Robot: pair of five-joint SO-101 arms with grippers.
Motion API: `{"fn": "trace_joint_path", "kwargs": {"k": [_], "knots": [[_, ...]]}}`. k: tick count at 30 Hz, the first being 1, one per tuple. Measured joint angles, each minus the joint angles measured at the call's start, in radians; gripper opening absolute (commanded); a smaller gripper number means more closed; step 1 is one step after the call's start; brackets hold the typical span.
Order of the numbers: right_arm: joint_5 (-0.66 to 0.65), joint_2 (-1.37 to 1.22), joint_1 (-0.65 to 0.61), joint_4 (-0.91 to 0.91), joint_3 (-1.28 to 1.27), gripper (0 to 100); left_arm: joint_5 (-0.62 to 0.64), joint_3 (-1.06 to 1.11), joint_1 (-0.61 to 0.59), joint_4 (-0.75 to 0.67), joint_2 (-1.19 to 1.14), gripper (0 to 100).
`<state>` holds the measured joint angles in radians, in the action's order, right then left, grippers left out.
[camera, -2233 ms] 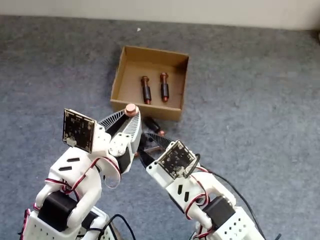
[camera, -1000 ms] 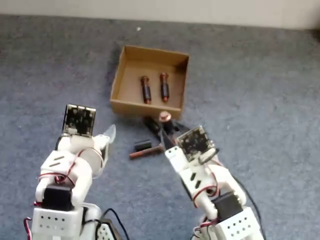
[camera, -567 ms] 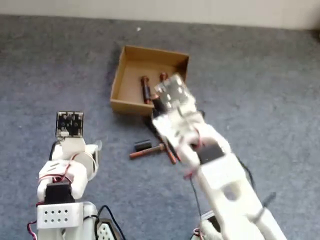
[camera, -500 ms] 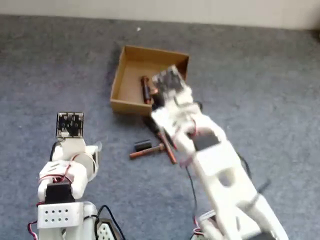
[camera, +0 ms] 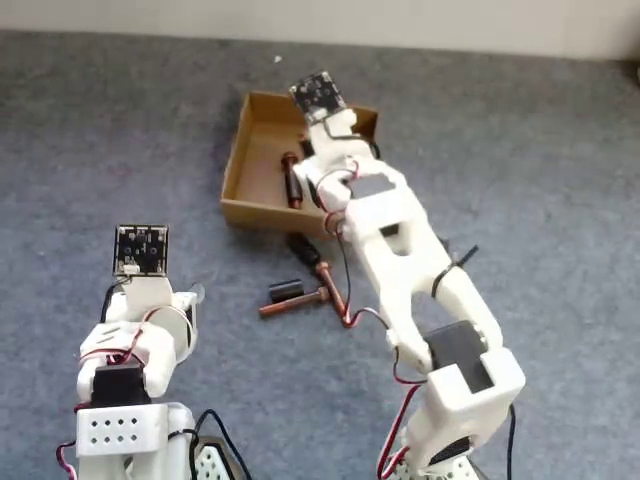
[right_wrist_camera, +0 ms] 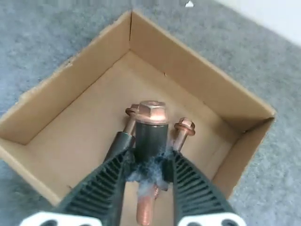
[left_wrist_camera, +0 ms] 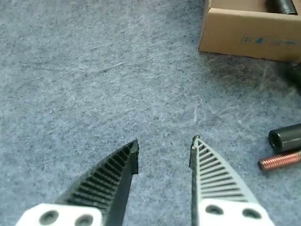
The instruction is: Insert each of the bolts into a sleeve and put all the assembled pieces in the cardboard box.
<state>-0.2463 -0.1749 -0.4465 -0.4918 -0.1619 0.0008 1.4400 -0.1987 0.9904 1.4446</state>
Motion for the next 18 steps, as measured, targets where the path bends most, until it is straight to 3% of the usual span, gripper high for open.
{"fn": "trace_joint_path", "kwargs": {"k": [11, 18], "knots": [[0.025, 0.008, -0.009, -0.416, 0.187, 13.0, 0.0, 0.0, 0.0, 0.0, 0.0, 20], [0.025, 0.031, -0.104, -0.614, 0.187, 13.0, 0.0, 0.0, 0.0, 0.0, 0.0, 20]]}}
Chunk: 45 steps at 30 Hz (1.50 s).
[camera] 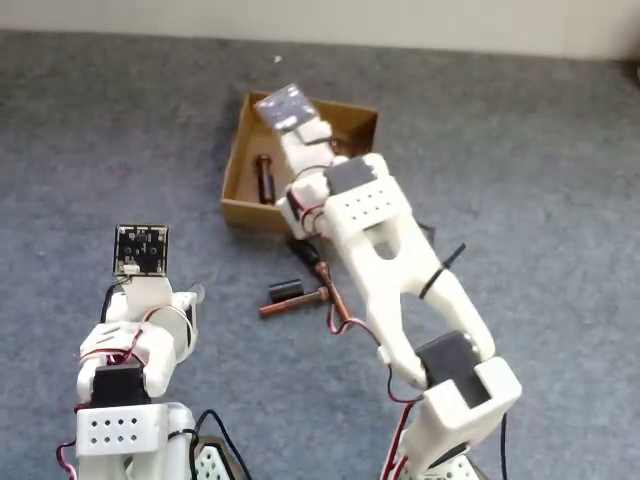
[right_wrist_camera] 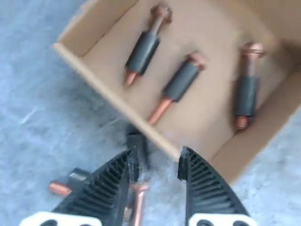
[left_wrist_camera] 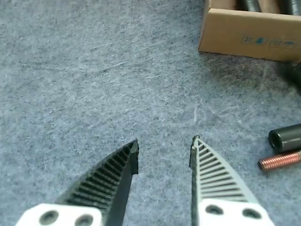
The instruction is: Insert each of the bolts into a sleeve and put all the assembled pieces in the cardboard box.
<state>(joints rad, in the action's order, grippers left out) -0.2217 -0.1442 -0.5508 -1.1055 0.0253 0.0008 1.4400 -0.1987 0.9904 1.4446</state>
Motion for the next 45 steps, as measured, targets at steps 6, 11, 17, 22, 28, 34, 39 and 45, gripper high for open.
{"fn": "trace_joint_path", "kwargs": {"k": [6, 11, 17, 22, 28, 34, 39, 45], "knots": [[0.0, -0.002, -0.072, -0.031, -0.011, 13.0, 0.0, 0.0, 0.0, 0.0, 0.0, 20], [-0.081, -0.118, -0.081, -0.031, -0.011, 13.0, 0.0, 0.0, 0.0, 0.0, 0.0, 20], [-0.092, -0.221, -0.081, -0.031, -0.008, 13.0, 0.0, 0.0, 0.0, 0.0, 0.0, 20], [-0.095, -0.264, -0.075, -0.021, 0.021, 13.0, 0.0, 0.0, 0.0, 0.0, 0.0, 20], [-0.097, -0.367, -0.041, 0.029, 0.044, 1.8, 0.0, 0.0, 0.0, 0.0, 0.0, 20], [-0.097, -0.4, -0.029, -0.006, 0.103, 0.6, 0.0, 0.0, 0.0, 0.0, 0.0, 20], [-0.095, -0.367, -0.031, -0.146, 0.172, 0.6, 0.0, 0.0, 0.0, 0.0, 0.0, 20], [-0.097, -0.129, -0.031, -0.293, 0.206, 0.6, -0.002, 0.0, 0.0, 0.0, 0.0, 20]]}}
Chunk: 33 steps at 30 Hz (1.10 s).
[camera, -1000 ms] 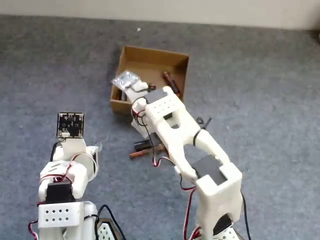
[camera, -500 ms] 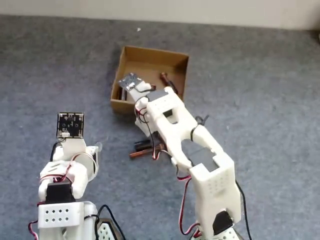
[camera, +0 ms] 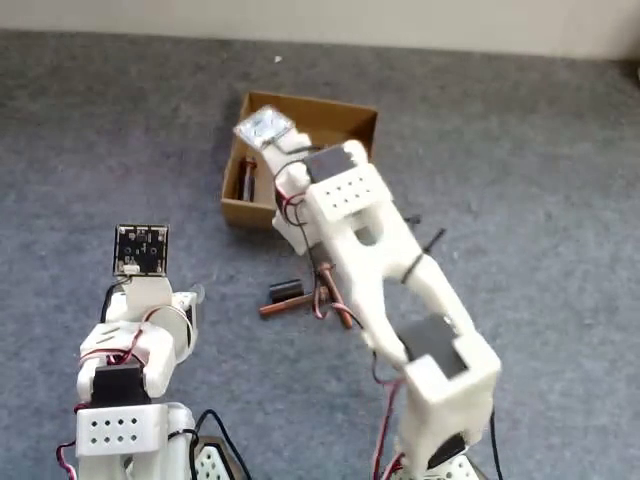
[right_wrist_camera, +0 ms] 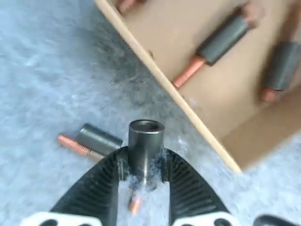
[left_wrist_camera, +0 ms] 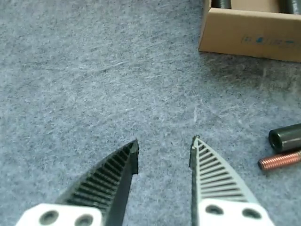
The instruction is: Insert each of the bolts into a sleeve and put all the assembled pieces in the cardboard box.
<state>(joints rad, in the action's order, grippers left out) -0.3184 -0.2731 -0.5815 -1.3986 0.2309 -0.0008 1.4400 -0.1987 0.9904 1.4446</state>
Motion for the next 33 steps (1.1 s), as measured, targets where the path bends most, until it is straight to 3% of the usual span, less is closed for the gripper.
{"fn": "trace_joint_path", "kwargs": {"k": [5, 11, 24, 28, 33], "knots": [[0.0, 0.224, 0.0, -0.074, -0.063, 0.6, -0.06, -0.002, 0.0, 0.0, 0.0, 20], [0.0, 0.488, 0.028, -0.043, -0.356, 0.6, -0.098, -0.069, 0.011, 0.005, 0.0, 19], [0.0, 0.873, 0.313, 0.311, -1.014, 0.6, -0.216, -0.281, 0.387, 0.143, -0.035, 15], [0.0, 0.881, 0.37, 0.442, -1.132, 0.6, -0.232, -0.402, 0.491, 0.221, -0.192, 16], [0.055, 0.884, 0.427, 0.586, -1.215, 0.6, -0.278, -0.559, 0.572, 0.281, -0.496, 26]]}}
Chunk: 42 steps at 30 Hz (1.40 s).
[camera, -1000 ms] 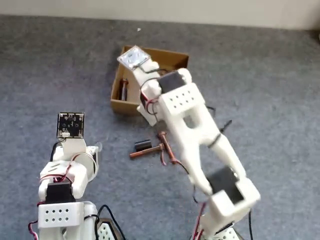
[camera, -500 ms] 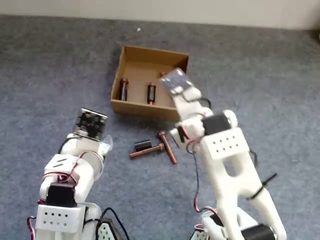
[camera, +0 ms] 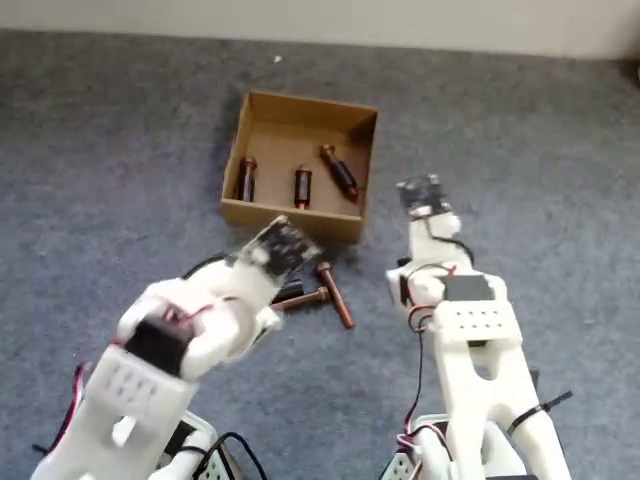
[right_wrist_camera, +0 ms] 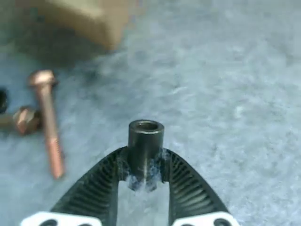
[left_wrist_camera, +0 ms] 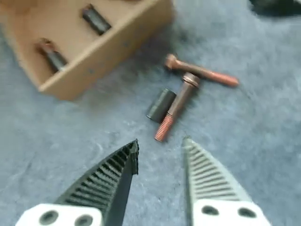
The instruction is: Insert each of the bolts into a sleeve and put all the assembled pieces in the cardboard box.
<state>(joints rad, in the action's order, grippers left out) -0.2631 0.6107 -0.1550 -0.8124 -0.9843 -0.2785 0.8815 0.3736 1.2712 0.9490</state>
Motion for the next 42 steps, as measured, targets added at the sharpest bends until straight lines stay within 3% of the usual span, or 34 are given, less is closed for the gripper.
{"fn": "trace_joint_path", "kwargs": {"k": [10, 20, 28, 42], "knots": [[0.127, 0.0, 0.132, 0.066, -0.006, 0.6, -0.112, -0.152, 0.035, -0.084, -0.465, 26], [0.133, 0.002, 0.143, 0.121, -0.04, 0.6, -0.115, -0.167, 0.124, -0.301, -0.741, 26], [0.133, 0.002, 0.143, 0.13, -0.04, 0.6, -0.117, -0.305, 0.121, -0.339, -0.944, 21], [0.133, 0.002, 0.143, 0.13, -0.04, 0.6, -0.117, -0.408, 0.068, -0.331, -1.042, 21]]}}
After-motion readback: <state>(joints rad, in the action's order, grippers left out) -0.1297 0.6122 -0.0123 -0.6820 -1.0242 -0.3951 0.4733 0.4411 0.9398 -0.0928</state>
